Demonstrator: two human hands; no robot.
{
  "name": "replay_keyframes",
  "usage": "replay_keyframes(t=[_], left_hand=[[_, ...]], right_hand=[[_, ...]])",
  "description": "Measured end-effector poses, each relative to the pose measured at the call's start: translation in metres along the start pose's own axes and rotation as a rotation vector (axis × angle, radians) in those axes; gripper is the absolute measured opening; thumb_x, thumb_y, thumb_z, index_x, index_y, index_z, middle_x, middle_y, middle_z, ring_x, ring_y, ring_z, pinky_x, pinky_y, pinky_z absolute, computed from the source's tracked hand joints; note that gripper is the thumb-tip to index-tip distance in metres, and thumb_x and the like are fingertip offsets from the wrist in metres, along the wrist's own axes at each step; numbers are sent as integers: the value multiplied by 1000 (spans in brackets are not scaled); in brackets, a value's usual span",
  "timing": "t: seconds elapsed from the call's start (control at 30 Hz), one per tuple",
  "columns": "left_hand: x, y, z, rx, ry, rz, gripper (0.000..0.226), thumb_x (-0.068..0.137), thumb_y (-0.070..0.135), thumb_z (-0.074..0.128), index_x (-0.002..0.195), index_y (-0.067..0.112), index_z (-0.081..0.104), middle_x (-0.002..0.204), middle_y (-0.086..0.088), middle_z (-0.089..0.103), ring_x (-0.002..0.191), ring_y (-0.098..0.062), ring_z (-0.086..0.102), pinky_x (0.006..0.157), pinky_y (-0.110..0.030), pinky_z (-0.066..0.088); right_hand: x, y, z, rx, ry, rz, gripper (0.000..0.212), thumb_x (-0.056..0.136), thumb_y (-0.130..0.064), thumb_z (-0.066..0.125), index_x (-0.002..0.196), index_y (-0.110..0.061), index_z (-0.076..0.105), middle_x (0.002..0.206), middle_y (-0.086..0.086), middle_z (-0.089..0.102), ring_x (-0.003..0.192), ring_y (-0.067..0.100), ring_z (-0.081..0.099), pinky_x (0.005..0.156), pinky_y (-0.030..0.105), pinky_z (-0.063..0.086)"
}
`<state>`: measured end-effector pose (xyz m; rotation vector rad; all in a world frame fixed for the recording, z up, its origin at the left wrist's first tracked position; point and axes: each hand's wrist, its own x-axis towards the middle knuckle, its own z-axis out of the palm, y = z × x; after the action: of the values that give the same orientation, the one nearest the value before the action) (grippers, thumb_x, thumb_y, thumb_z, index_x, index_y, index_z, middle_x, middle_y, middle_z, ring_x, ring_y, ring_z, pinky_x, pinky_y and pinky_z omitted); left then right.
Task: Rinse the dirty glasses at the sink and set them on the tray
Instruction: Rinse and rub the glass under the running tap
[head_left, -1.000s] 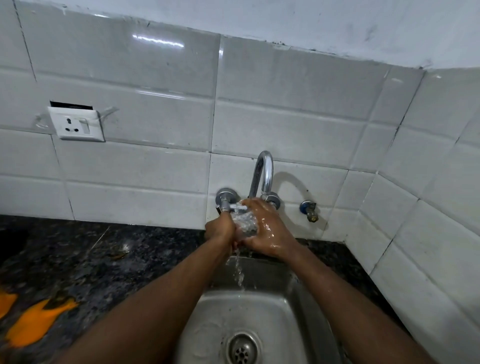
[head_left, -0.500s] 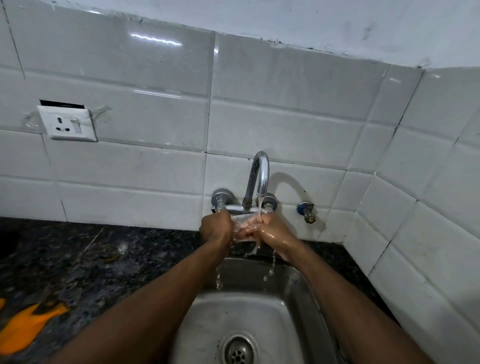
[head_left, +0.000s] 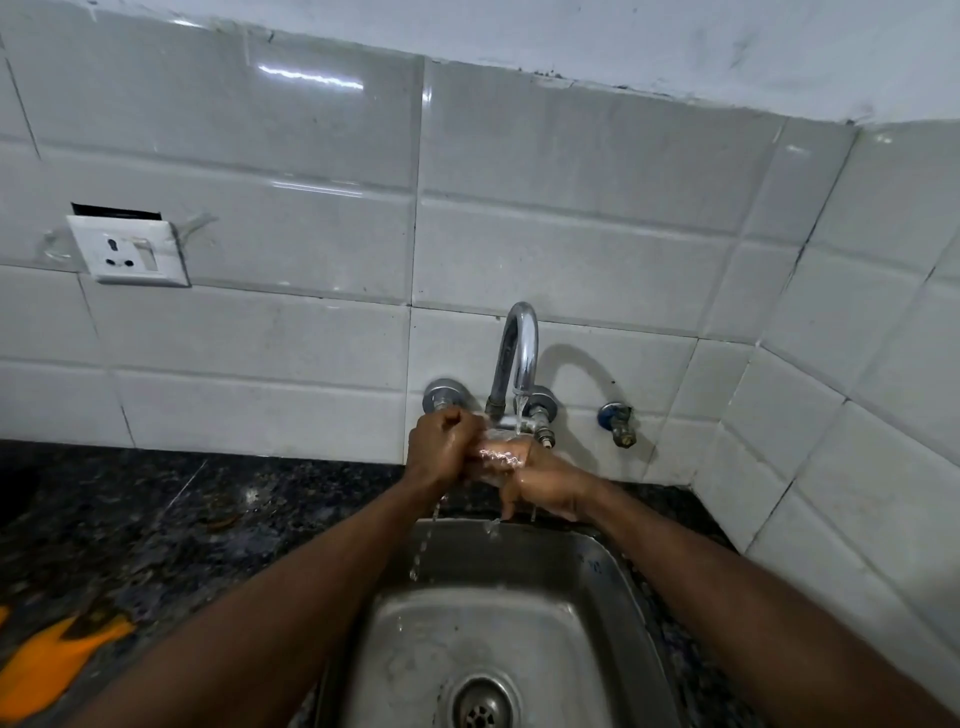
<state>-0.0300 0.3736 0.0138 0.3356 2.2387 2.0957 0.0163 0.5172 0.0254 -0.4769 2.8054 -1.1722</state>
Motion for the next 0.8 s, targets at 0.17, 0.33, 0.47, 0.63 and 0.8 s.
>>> replay_keyframes(t=[0.17, 0.33, 0.47, 0.63, 0.8], left_hand=[[2, 1, -2, -36, -29, -334, 25, 93, 28, 48, 90, 6, 61, 75, -11, 61, 60, -24, 54, 50, -28, 39], [4, -1, -3, -9, 79, -227, 26, 93, 28, 51, 89, 6, 65, 81, -15, 68, 69, -27, 61, 55, -31, 46], [-2, -4, -5, 77, 200, 142, 36, 94, 14, 55, 59, 18, 59, 59, -2, 59, 59, -15, 53, 54, -26, 38], [2, 5, -8, -4, -23, -315, 36, 102, 35, 38, 91, 10, 61, 80, -10, 69, 72, -22, 66, 63, -33, 56], [0, 10, -15, -13, -191, -393, 31, 98, 36, 43, 105, 9, 59, 92, -12, 68, 73, -24, 63, 52, -27, 51]], right_hand=[[-1, 5, -4, -576, -71, -165, 45, 82, 7, 56, 121, -15, 61, 109, 9, 67, 97, 23, 65, 84, 32, 56], [1, -4, -1, -223, -106, -93, 50, 81, 1, 61, 123, -26, 64, 117, -2, 69, 108, 14, 65, 88, 33, 55], [-1, -14, 5, 370, -87, 81, 76, 70, 32, 48, 120, -23, 64, 118, -5, 70, 109, 9, 66, 83, 30, 57], [0, -17, -2, -480, -96, -148, 20, 96, -31, 58, 114, -28, 63, 114, -8, 66, 104, 12, 63, 95, 34, 50], [-1, -3, 6, -660, -6, -105, 24, 95, -30, 50, 116, -24, 62, 112, 1, 67, 99, 16, 63, 88, 31, 53]])
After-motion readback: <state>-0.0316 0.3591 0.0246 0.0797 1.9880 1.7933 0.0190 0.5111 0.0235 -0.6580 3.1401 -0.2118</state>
